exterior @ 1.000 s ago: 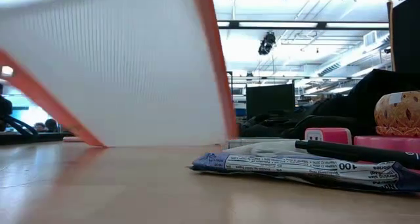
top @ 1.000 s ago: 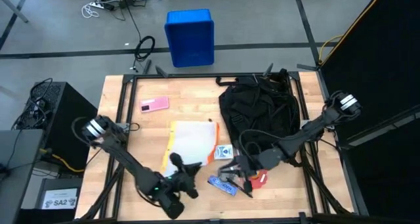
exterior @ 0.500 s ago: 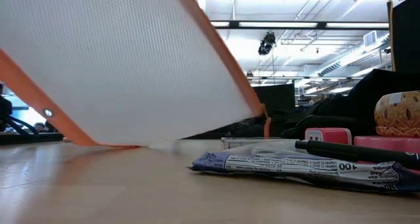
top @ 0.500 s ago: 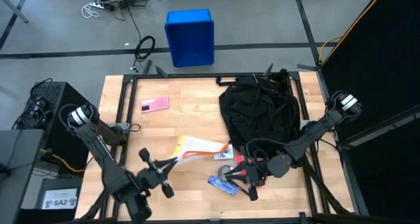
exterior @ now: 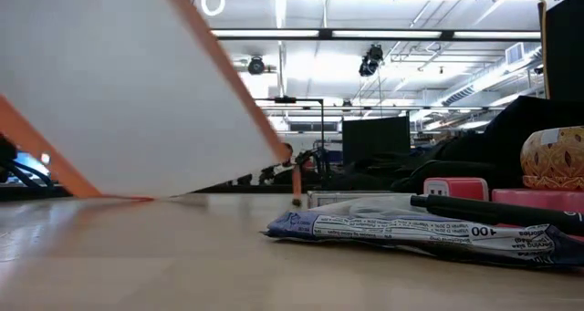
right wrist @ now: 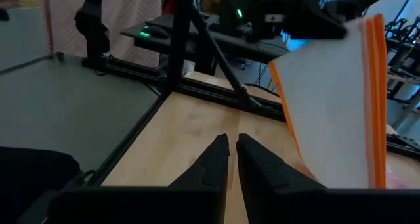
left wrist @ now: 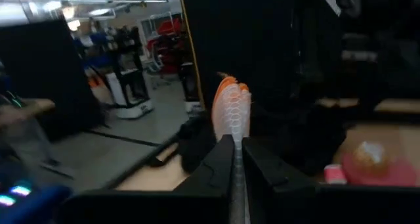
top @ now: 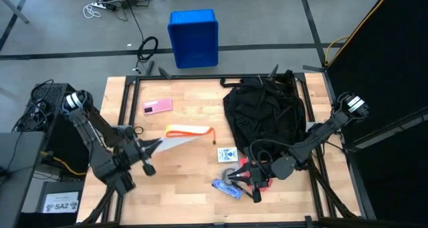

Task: Unpack backpack
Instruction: Prepare the zip bag to put the objects

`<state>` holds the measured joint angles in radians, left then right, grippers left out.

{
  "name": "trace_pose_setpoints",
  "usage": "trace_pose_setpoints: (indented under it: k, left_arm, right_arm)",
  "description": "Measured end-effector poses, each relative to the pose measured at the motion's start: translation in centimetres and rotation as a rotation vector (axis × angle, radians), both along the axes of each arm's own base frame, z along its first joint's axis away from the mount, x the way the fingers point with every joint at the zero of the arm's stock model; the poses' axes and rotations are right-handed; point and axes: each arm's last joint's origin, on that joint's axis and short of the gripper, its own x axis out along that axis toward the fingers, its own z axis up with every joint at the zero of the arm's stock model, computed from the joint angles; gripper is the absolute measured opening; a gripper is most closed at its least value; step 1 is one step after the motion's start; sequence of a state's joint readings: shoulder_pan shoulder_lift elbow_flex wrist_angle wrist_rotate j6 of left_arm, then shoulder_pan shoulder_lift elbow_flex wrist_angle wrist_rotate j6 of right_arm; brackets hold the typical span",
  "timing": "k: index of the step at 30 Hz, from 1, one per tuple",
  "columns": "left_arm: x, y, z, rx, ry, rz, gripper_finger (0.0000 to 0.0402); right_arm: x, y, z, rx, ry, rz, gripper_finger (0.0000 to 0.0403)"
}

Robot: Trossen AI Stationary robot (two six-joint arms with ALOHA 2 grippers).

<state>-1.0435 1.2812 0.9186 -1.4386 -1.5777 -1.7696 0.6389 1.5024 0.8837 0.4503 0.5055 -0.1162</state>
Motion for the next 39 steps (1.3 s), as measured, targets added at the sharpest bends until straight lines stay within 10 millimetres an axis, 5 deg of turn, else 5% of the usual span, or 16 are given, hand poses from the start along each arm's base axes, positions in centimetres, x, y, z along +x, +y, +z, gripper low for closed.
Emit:
trace_pose_setpoints:
  k: [5,10,15,21,28,34,39]
  left_arm:
    - [-2.0,2.8,-4.7,-0.202,-0.096,-0.018,0.0000]
    - [-2.9,3.5,-6.7,-0.316,-0.140,-0.048,0.0000]
    - [-3.2,2.6,-6.1,-0.365,-0.120,-0.090,0.0000]
    - [-2.7,0.7,-5.0,-0.481,0.246,-0.100,0.0000]
    - [-0.4,-1.5,-5.0,-0.660,0.571,-0.309,0.0000]
    - [3.0,-3.4,-4.5,-0.643,0.380,-0.819,0.0000]
    - [5.0,-3.1,-2.9,-0.215,0.059,-0.878,0.0000]
  right_arm:
    - [0.2,-0.3,0.0,0.001,-0.001,-0.012,0.0001]
    - [0.7,-1.1,0.0,0.005,0.000,-0.040,0.0006]
    - [1.2,-1.9,-0.1,0.035,0.007,-0.067,0.0008]
    - [1.2,-2.4,-0.8,0.061,0.034,-0.059,0.0001]
    - [1.2,-2.4,-1.0,0.075,0.039,-0.046,0.0006]
    - [1.2,-2.4,-0.9,0.079,0.036,-0.045,0.0001]
    - [1.2,-2.4,-1.0,0.077,0.039,-0.045,0.0006]
